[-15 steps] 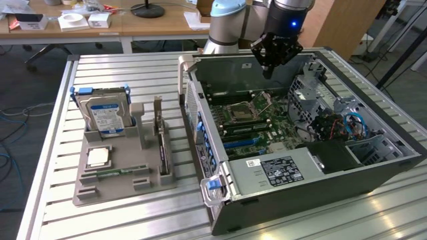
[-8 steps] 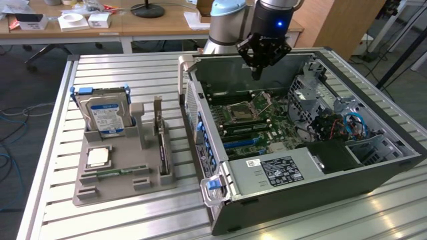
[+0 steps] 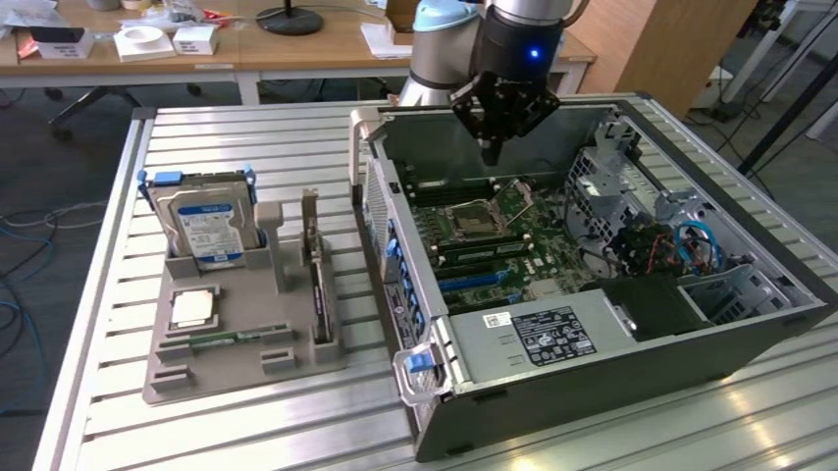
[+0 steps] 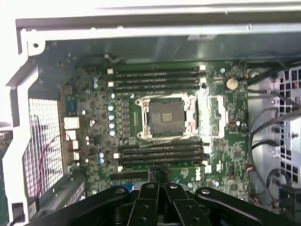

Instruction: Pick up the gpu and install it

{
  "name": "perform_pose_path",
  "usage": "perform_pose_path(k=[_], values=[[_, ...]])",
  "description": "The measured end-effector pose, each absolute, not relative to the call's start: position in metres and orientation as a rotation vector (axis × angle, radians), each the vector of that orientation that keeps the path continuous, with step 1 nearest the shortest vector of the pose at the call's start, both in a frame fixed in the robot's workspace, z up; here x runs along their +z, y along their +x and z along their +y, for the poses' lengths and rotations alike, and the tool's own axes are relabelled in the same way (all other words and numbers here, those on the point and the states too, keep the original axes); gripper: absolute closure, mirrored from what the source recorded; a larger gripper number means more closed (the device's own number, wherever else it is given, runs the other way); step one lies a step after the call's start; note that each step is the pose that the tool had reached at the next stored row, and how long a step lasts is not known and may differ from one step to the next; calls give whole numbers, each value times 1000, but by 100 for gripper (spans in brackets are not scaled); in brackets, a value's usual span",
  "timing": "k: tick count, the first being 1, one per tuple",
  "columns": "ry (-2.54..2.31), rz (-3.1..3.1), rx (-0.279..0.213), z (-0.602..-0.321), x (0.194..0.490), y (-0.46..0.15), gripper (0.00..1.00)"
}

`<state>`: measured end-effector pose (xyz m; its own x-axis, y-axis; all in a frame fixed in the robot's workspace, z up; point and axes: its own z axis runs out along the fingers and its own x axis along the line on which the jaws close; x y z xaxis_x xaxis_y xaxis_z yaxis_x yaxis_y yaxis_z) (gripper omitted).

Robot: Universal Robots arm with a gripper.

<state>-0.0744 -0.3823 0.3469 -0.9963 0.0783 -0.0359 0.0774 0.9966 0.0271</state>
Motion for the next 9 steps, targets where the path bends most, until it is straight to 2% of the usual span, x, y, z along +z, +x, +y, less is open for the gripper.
perform_pose_path(k=[4, 9], values=[[121, 3102, 33, -395, 347, -75, 90], [120, 3101, -1, -410, 347, -75, 90]])
